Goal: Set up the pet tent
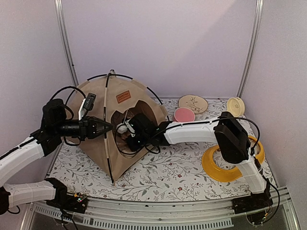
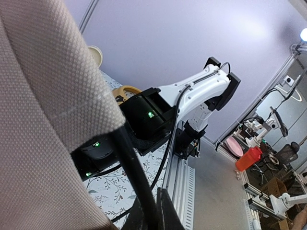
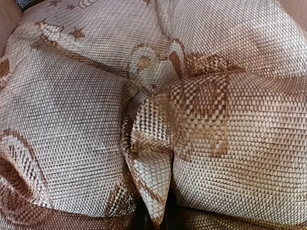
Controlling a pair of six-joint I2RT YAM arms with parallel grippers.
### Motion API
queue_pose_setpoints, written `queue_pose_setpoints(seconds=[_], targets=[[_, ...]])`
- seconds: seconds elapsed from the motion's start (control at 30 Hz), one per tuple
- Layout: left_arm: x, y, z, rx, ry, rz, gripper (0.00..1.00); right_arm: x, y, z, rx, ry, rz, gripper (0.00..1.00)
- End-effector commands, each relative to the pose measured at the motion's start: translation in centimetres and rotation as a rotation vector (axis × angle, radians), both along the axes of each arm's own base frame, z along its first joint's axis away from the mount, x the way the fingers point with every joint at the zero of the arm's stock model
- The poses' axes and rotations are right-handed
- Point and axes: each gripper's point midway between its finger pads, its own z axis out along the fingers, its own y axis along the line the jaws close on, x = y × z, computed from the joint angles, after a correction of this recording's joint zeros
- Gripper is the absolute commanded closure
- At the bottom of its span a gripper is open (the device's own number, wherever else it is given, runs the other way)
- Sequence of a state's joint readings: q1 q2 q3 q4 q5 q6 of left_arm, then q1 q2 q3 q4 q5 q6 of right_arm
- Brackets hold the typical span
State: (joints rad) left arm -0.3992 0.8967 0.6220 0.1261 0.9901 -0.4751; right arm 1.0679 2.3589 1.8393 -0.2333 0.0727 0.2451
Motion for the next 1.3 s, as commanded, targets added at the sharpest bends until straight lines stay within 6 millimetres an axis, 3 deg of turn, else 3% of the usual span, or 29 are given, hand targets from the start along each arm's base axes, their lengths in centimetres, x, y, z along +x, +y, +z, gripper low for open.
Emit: queue_pose_setpoints(seconds=[0.0,0.03,0.17,0.27,0.33,0.4,0.47,0.53,0.63,0.7,0.8,0.93,1.0,1.13,1.27], targets=[[0.3,0.1,1.7,-0.02,-0.152,0.026,1.0,-1.6,-3.7,-1.7,-0.086,0.118,-0.025,1.0],[0.3,0.0,1.6,-0.02,-0.149,0.018,1.0,-1.1,-3.5,1.9,-0.005,0.082,-0.035,1.0],[0.0,-0.1,1.4,-0.024,-0.149,-0.003,1.0,-0.1,-4.0,12.3,0.287,-0.054,-0.054,1.0],[-0.3,-0.3,1.0,-0.029,-0.135,-0.023,1.0,-0.4,-5.1,17.5,0.455,-0.139,-0.053,1.0],[-0.9,-0.5,0.9,-0.044,-0.118,-0.061,1.0,-0.6,-5.4,19.6,0.522,-0.179,-0.05,1.0],[-1.6,-1.0,0.7,-0.045,-0.11,-0.101,1.0,-0.3,-5.3,19.5,0.538,-0.19,-0.063,1.0],[-2.3,-1.5,0.4,-0.043,-0.087,-0.155,1.0,0.5,-5.2,17.9,0.54,-0.194,-0.099,1.0],[-2.7,-1.9,0.1,-0.04,-0.072,-0.185,1.0,1.8,-4.2,14.4,0.471,-0.165,-0.133,1.0],[-2.1,-1.8,0.3,-0.039,-0.089,-0.147,1.0,3.1,-2.7,7.3,0.309,-0.06,-0.167,1.0],[-0.7,-1.5,0.6,-0.012,-0.11,-0.054,1.0,3.2,-2.9,3.4,0.235,0.013,-0.201,1.0],[1.4,-0.6,0.4,0.03,-0.118,0.092,1.0,2.7,-3.6,1.0,0.186,0.076,-0.237,1.0],[3.6,0.8,-0.2,0.067,-0.106,0.258,1.0,2.0,-3.5,2.3,0.196,0.09,-0.204,0.96],[5.1,2.0,-0.8,0.106,-0.088,0.374,1.0,1.5,-3.3,4.2,0.217,0.079,-0.169,0.84],[7.2,4.2,-2.1,0.189,-0.055,0.539,1.0,0.5,-3.1,8.6,0.262,0.036,-0.093,0.48],[7.9,4.8,-3.1,0.223,-0.03,0.57,1.0,-0.3,-2.8,12.8,0.297,0.005,-0.046,0.33]])
